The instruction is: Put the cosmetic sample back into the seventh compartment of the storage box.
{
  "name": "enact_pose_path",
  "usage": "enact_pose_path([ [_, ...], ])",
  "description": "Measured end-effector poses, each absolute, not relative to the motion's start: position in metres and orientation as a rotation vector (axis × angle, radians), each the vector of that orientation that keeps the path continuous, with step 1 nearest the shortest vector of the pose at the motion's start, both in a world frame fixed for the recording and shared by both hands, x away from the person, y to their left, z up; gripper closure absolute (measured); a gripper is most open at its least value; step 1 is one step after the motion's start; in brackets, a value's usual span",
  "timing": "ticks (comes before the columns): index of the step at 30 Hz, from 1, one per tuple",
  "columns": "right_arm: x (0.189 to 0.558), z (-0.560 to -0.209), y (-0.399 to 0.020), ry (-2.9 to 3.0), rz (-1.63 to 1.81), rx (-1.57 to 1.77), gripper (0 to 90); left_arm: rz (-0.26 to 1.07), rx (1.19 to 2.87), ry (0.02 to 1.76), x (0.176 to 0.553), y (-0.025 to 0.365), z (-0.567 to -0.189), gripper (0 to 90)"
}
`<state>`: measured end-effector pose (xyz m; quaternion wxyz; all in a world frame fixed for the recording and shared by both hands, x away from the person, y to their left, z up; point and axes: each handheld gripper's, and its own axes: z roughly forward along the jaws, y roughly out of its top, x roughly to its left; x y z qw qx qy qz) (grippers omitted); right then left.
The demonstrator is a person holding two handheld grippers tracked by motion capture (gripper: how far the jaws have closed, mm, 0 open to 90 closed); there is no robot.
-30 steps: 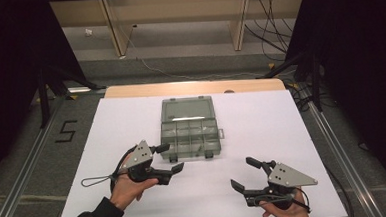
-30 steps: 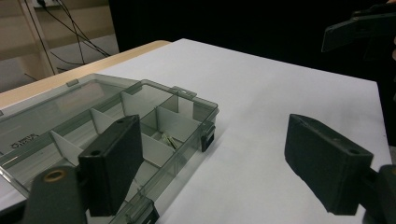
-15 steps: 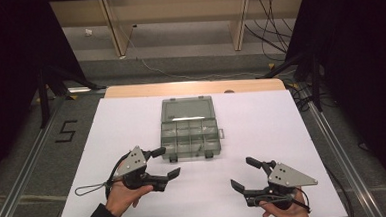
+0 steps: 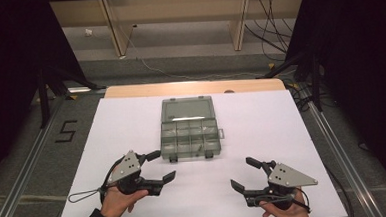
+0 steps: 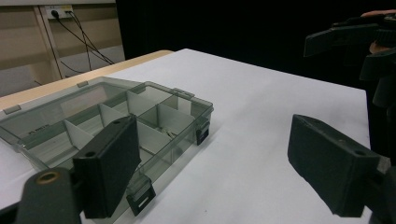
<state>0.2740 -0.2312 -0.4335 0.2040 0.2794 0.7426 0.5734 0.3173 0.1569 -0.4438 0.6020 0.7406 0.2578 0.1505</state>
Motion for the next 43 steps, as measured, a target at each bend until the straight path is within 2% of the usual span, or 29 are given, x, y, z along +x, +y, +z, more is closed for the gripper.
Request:
enact_pose_path([
  [19, 0.274, -0.434, -0.231, 2.078, 1.603, 0.777, 18.3, 0.357, 1.694, 0.601, 0.305, 0.162, -0.443, 16.2],
  [43, 0.274, -0.434, -0.231, 2.074, 1.598, 0.783, 18.2, 0.363, 1.689, 0.601, 0.307, 0.163, -0.443, 15.9],
])
